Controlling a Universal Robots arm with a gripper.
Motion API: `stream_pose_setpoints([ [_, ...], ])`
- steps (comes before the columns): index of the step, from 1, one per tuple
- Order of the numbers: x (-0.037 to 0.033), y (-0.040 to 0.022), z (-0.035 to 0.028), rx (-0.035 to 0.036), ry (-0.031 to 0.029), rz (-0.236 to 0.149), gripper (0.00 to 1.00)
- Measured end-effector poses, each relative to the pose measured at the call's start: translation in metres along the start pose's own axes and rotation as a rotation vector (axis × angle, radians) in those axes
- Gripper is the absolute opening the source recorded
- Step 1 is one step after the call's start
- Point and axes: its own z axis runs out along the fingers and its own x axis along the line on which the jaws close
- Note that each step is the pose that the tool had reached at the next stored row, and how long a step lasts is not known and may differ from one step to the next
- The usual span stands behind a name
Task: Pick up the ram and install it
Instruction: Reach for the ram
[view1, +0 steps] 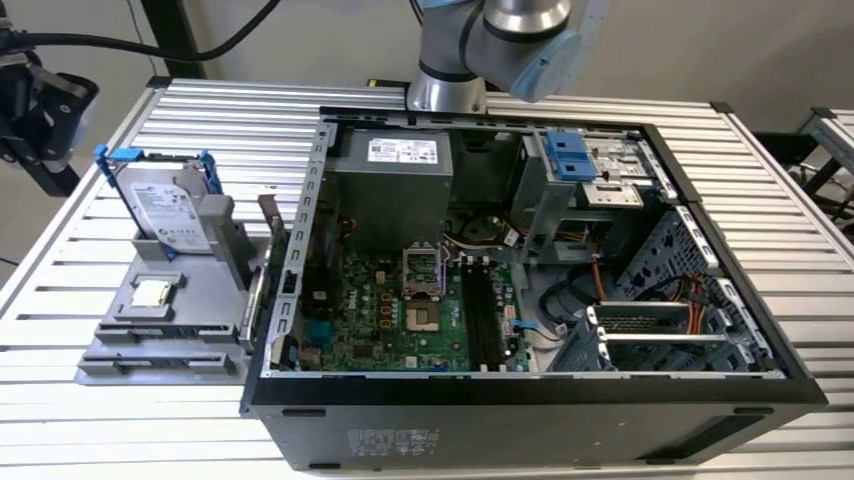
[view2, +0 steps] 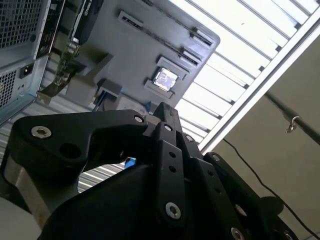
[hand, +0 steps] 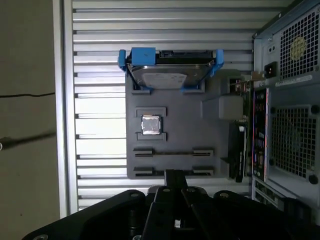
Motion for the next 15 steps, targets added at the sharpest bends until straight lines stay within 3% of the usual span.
stream_pose_setpoints([
  [15,-0.0006,-0.0225,-0.0011,0.0,0.0001,-0.001,0.0],
])
